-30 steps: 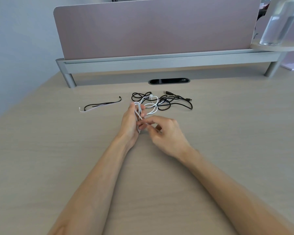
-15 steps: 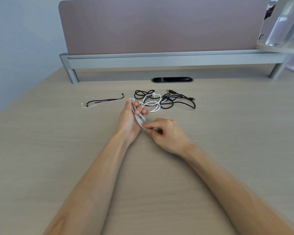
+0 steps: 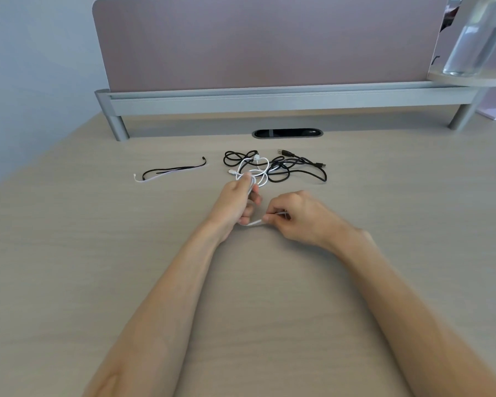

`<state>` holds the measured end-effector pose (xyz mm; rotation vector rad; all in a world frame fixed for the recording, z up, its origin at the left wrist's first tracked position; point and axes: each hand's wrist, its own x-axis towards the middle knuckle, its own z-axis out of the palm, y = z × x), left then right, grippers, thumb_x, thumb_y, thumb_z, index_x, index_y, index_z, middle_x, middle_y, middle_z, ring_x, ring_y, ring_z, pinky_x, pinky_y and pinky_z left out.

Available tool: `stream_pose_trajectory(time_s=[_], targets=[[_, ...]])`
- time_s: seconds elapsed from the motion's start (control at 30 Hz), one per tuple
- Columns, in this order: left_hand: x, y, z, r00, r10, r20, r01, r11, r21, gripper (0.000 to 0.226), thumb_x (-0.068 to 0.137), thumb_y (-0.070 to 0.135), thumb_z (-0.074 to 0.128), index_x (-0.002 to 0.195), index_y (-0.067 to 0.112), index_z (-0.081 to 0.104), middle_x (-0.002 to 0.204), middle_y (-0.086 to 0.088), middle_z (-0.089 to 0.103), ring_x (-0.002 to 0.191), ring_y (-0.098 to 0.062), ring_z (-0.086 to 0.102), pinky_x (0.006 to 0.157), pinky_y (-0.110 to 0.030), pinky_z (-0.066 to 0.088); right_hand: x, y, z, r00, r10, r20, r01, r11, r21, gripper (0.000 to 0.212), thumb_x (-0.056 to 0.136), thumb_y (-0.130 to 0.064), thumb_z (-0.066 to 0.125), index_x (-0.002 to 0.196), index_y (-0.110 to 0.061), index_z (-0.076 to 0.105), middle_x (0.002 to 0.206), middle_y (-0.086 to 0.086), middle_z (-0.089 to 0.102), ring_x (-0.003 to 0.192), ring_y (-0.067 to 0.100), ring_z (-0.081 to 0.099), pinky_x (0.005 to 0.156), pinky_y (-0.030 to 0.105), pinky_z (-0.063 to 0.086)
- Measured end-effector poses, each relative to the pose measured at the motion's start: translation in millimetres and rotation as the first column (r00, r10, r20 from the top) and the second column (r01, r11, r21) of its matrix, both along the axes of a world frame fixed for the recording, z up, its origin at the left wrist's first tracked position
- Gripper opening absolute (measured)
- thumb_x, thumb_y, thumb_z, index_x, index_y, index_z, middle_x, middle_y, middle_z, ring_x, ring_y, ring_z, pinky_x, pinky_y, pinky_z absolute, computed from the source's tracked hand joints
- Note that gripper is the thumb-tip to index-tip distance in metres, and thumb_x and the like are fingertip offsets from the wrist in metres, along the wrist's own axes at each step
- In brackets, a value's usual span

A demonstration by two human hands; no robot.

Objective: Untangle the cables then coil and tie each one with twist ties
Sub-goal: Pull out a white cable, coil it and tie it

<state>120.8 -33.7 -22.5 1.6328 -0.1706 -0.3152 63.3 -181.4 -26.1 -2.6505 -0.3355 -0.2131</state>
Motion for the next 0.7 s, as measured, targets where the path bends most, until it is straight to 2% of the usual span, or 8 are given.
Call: stream_pose_trajectory(time_s=[0.1, 0.17, 0.23, 0.33, 0.47, 0.53, 0.6, 0.7], targets=[[-2, -3, 1, 0.999, -0.034, -0.007, 0.035, 0.996, 0.078, 0.041, 0.104, 0.036, 0.029, 0.084, 0.01, 0.052, 0.07, -0.004, 0.067, 0.035, -0.008, 0.021, 0.036, -0.015, 0.022, 4, -8, 3, 0.999, -0.024, -0.048, 0.023, 0.999, -0.027, 0.014, 0.084, -0.03, 0.059, 0.081, -0.02, 0.067, 0.074, 0.001, 0.065, 0.074, 0.022, 0.059, 0.068, 0.036, 0.051], [-3, -2, 4, 0.997, -0.071, -0.024, 0.074, 0.989, 0.126, 0.041, 0.103, 0.035, 0.03, 0.084, 0.009, 0.054, 0.074, -0.007, 0.071, 0.036, -0.009, 0.021, 0.036, -0.016, 0.022, 3, -16, 9, 0.996, -0.05, -0.07, 0.047, 0.998, -0.045, 0.013, 0.084, -0.03, 0.06, 0.076, -0.021, 0.066, 0.068, -0.002, 0.061, 0.071, 0.022, 0.057, 0.064, 0.031, 0.048], [-3, -1, 7, 0.993, -0.106, -0.043, 0.112, 0.976, 0.188, 0.04, 0.103, 0.033, 0.03, 0.086, 0.008, 0.055, 0.076, -0.01, 0.072, 0.036, -0.01, 0.019, 0.036, -0.015, 0.021, 1, -20, 14, 0.994, -0.084, -0.072, 0.08, 0.995, -0.062, 0.025, 0.083, -0.039, 0.067, 0.066, -0.021, 0.061, 0.059, -0.006, 0.054, 0.064, 0.019, 0.053, 0.059, 0.028, 0.042], [-5, 1, 11, 0.977, -0.199, -0.081, 0.215, 0.926, 0.311, 0.043, 0.103, 0.032, 0.029, 0.092, 0.003, 0.059, 0.076, -0.011, 0.072, 0.035, -0.009, 0.016, 0.036, -0.014, 0.018, 0, -28, 18, 0.979, -0.195, -0.064, 0.191, 0.98, -0.061, 0.05, 0.071, -0.058, 0.074, 0.058, -0.014, 0.056, 0.055, -0.002, 0.049, 0.059, 0.017, 0.048, 0.056, 0.03, 0.039], [-7, 12, 15, 0.933, -0.332, -0.137, 0.359, 0.856, 0.372, 0.042, 0.102, 0.033, 0.031, 0.098, 0.002, 0.059, 0.082, -0.013, 0.074, 0.037, -0.009, 0.014, 0.036, -0.016, 0.015, 1, -61, 20, 0.924, -0.382, -0.01, 0.382, 0.922, 0.061, 0.054, 0.064, -0.057, 0.078, 0.056, -0.012, 0.05, 0.058, 0.002, 0.049, 0.063, 0.022, 0.048, 0.056, 0.031, 0.037], [-8, 15, 16, 0.906, -0.401, -0.138, 0.422, 0.819, 0.388, 0.046, 0.103, 0.036, 0.032, 0.096, 0.002, 0.062, 0.071, -0.007, 0.069, 0.038, -0.008, 0.015, 0.036, -0.016, 0.015, 1, -65, 15, 0.915, -0.403, -0.024, 0.403, 0.911, 0.082, 0.051, 0.066, -0.058, 0.075, 0.056, -0.014, 0.053, 0.059, 0.001, 0.05, 0.066, 0.023, 0.051, 0.059, 0.032, 0.041], [-8, 13, 16, 0.892, -0.433, -0.133, 0.448, 0.804, 0.391, 0.046, 0.103, 0.039, 0.031, 0.09, 0.008, 0.062, 0.06, 0.001, 0.051, 0.039, -0.008, 0.015, 0.037, -0.017, 0.014, 3, -57, 10, 0.913, -0.408, 0.0, 0.405, 0.907, 0.118, 0.042, 0.072, -0.056, 0.073, 0.06, -0.019, 0.057, 0.059, -0.004, 0.052, 0.07, 0.02, 0.052, 0.062, 0.03, 0.041], [-8, 11, 12, 0.93, -0.352, -0.104, 0.367, 0.882, 0.296, 0.04, 0.102, 0.044, 0.03, 0.084, 0.015, 0.051, 0.059, 0.006, 0.037, 0.042, -0.007, 0.014, 0.037, -0.018, 0.015, 4, -45, 12, 0.893, -0.441, 0.092, 0.408, 0.879, 0.248, 0.03, 0.077, -0.049, 0.073, 0.07, -0.022, 0.064, 0.056, -0.01, 0.047, 0.066, 0.015, 0.047, 0.061, 0.027, 0.033]])
